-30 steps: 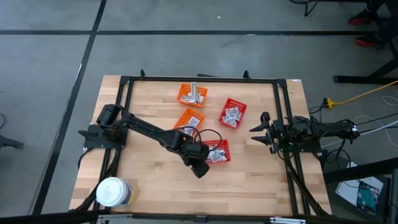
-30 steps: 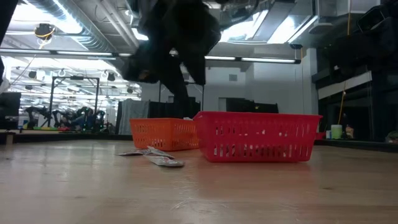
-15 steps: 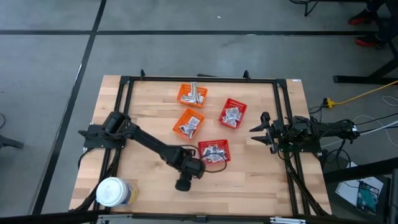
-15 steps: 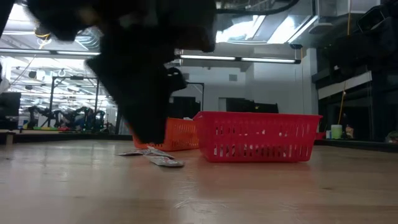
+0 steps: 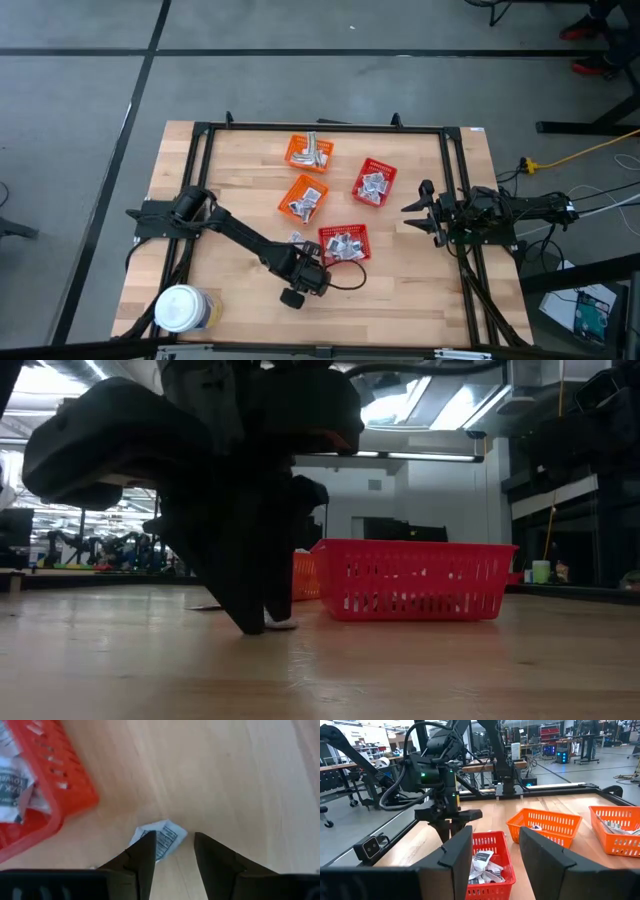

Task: Pick & Place First Aid Supplies
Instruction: Put the orange ointment pack into the top red bin

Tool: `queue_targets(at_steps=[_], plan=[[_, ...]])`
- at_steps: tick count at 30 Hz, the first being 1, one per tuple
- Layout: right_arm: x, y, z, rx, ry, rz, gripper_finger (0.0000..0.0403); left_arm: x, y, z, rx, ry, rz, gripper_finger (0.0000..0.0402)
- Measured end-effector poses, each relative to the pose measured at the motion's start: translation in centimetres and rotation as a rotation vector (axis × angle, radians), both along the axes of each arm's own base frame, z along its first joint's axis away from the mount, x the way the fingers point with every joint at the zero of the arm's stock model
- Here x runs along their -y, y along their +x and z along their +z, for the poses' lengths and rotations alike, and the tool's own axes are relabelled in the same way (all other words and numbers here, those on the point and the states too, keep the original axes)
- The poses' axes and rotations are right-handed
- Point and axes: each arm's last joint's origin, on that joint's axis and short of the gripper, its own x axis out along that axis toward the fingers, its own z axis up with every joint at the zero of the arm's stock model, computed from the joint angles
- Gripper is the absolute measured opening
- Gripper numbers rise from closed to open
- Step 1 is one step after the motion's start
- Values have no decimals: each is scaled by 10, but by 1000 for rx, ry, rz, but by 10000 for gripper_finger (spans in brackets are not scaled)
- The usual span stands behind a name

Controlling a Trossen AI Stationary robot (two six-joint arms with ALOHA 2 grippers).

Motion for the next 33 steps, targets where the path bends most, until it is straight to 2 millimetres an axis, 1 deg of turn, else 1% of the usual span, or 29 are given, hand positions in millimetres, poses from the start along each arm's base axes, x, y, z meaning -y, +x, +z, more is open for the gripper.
queue_targets(at_steps=[2, 4, 10, 13, 17, 21, 26, 33], plan=[[0, 0, 0, 0, 0, 0, 163, 0, 1, -1, 4, 5, -26, 132], [0, 0, 0, 0, 0, 0, 163, 0, 3, -5, -1, 14, -39, 132], [0, 0, 0, 0, 0, 0, 163, -3, 4, -9, -20, -6, -40, 131], [0, 0, 0, 0, 0, 0, 163, -3, 4, -10, -25, -15, -42, 124], [0, 0, 0, 0, 0, 0, 163, -3, 4, -11, -37, -42, -48, 97], [0, 0, 0, 0, 0, 0, 163, 0, 3, -11, -42, -57, -48, 60], [0, 0, 0, 0, 0, 0, 163, 4, 1, -11, -48, -88, -1, 11], [0, 0, 0, 0, 0, 0, 163, 10, 1, -7, -34, -112, 56, 3]])
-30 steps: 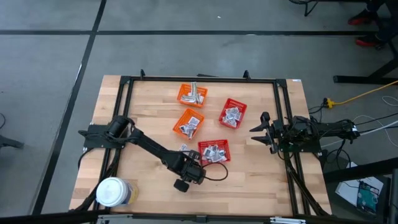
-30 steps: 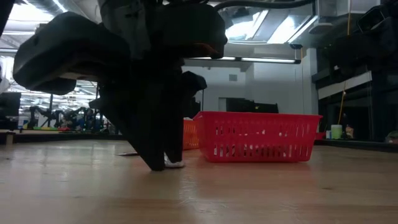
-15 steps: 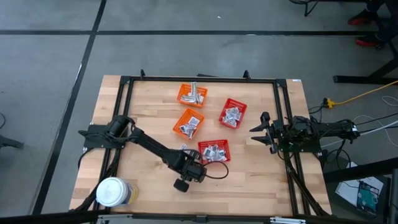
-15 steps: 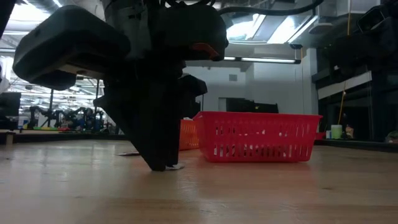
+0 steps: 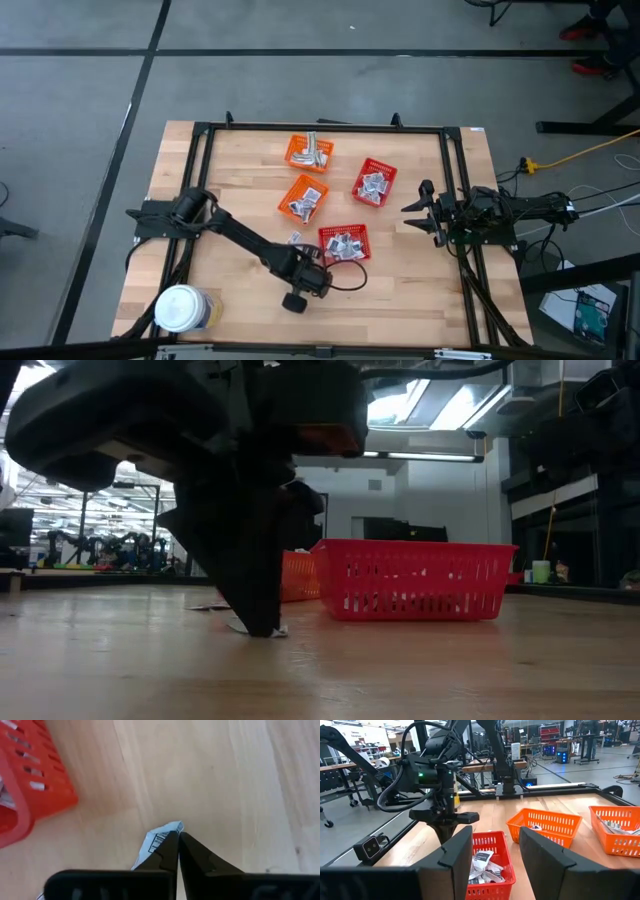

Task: Pick & Place First Aid Supplies
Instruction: Put the orange ointment pack into the top red bin

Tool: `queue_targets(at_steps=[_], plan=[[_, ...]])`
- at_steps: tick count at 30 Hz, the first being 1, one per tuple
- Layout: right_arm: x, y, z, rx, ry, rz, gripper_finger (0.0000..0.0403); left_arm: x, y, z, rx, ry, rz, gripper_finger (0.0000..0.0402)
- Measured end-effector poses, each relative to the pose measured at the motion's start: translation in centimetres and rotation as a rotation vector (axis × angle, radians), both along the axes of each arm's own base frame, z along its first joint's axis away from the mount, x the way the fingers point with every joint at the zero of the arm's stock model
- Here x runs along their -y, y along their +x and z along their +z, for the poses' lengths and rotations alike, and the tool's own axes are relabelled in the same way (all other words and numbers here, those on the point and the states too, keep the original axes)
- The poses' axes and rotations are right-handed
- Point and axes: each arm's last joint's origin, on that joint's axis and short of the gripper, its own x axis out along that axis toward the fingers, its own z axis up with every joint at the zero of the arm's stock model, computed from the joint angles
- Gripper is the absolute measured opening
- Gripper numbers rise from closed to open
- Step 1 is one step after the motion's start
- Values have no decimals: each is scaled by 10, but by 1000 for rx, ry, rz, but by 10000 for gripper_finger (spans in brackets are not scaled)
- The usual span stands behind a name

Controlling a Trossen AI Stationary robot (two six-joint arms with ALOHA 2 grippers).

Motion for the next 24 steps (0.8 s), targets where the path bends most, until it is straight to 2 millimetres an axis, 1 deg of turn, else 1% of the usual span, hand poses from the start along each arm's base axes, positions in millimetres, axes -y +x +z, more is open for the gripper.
queue_targets(at_steps=[5, 10, 17, 24], plan=[[0, 0, 0, 0, 0, 0, 163, 4, 5, 6, 20, -25, 12, 2], [0, 0, 0, 0, 0, 0, 163, 4, 3, 13, 18, -48, 17, 2], [0, 0, 0, 0, 0, 0, 163, 1, -2, 39, 65, -67, 62, 2], [0, 0, 0, 0, 0, 0, 163, -2, -9, 72, 138, -99, 65, 2]])
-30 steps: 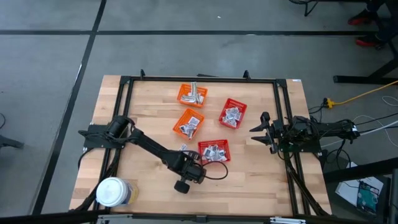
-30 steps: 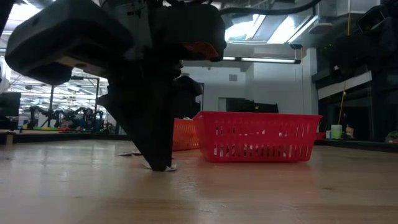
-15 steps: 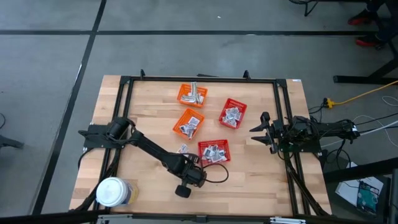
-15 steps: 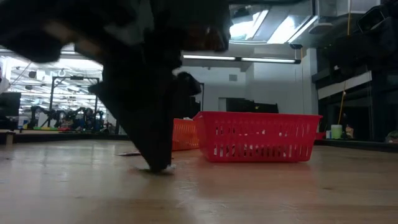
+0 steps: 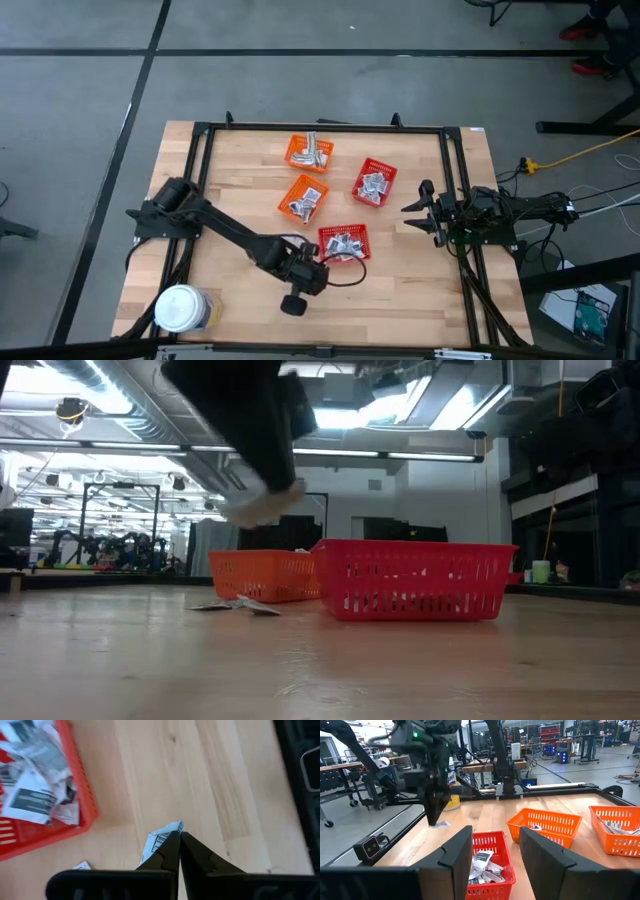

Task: Pick & Place First Aid Supplies
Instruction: Put the orange ointment pack into the top red bin

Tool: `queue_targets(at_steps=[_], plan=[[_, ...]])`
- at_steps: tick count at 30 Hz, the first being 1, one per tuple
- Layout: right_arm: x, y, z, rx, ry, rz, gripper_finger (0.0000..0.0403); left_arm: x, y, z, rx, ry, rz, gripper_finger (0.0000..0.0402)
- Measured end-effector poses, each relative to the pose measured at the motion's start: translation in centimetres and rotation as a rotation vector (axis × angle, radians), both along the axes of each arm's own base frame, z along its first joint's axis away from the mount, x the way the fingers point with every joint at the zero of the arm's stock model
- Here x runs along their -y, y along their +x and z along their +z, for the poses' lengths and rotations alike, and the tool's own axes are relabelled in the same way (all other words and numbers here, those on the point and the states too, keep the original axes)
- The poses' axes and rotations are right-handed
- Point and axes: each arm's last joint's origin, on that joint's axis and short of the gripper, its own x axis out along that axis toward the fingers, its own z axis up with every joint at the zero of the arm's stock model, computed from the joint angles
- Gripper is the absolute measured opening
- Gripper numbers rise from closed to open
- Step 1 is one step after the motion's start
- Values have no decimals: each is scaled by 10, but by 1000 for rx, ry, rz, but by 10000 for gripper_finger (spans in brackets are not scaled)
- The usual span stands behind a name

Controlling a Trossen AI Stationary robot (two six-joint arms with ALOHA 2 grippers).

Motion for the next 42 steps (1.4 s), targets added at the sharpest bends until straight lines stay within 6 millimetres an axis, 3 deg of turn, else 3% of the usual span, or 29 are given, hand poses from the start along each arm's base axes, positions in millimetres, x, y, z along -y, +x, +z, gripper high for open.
queue_targets(at_steps=[12, 24, 30, 36, 42], plan=[[0, 0, 0, 0, 0, 0, 163, -4, -6, 38, 125, -85, 103, 2], [0, 0, 0, 0, 0, 0, 163, -14, 2, 61, 277, -169, 169, 2], [0, 0, 0, 0, 0, 0, 163, -25, 20, 77, 404, -386, 54, 2], [0, 0, 0, 0, 0, 0, 163, -50, 37, 99, 527, -651, -91, 2], [0, 0, 0, 0, 0, 0, 163, -74, 46, 114, 652, -742, -154, 3]])
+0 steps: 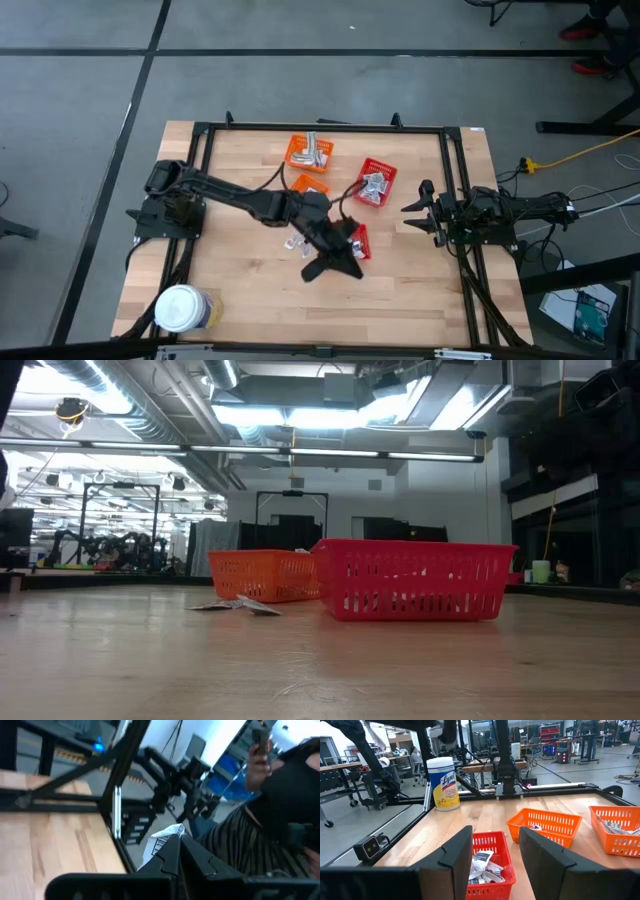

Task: Pick & Place First Aid Supplies
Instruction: Put the orange ointment pack into the top red bin

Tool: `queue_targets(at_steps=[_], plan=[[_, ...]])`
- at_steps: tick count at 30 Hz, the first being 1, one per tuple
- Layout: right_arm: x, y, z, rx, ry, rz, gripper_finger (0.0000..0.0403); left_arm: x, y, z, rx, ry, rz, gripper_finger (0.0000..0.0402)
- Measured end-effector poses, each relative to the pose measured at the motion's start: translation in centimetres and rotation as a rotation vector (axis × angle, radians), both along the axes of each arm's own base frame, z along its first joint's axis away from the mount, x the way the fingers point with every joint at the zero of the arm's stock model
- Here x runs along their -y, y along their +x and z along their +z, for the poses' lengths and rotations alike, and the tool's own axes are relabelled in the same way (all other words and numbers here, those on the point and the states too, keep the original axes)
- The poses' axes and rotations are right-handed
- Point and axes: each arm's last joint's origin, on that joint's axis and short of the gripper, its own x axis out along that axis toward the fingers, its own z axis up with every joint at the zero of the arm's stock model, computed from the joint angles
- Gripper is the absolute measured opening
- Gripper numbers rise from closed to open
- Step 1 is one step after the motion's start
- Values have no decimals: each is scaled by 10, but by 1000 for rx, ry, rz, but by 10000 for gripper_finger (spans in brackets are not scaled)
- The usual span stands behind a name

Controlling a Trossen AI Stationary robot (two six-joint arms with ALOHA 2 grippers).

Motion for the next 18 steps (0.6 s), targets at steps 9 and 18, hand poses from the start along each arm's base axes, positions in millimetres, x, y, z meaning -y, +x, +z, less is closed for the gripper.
queue_targets(at_steps=[9, 18], plan=[[0, 0, 0, 0, 0, 0, 163, -37, 9, 2, 53, 53, 175, 2], [0, 0, 0, 0, 0, 0, 163, -89, 19, -6, 72, 194, 503, 3]])
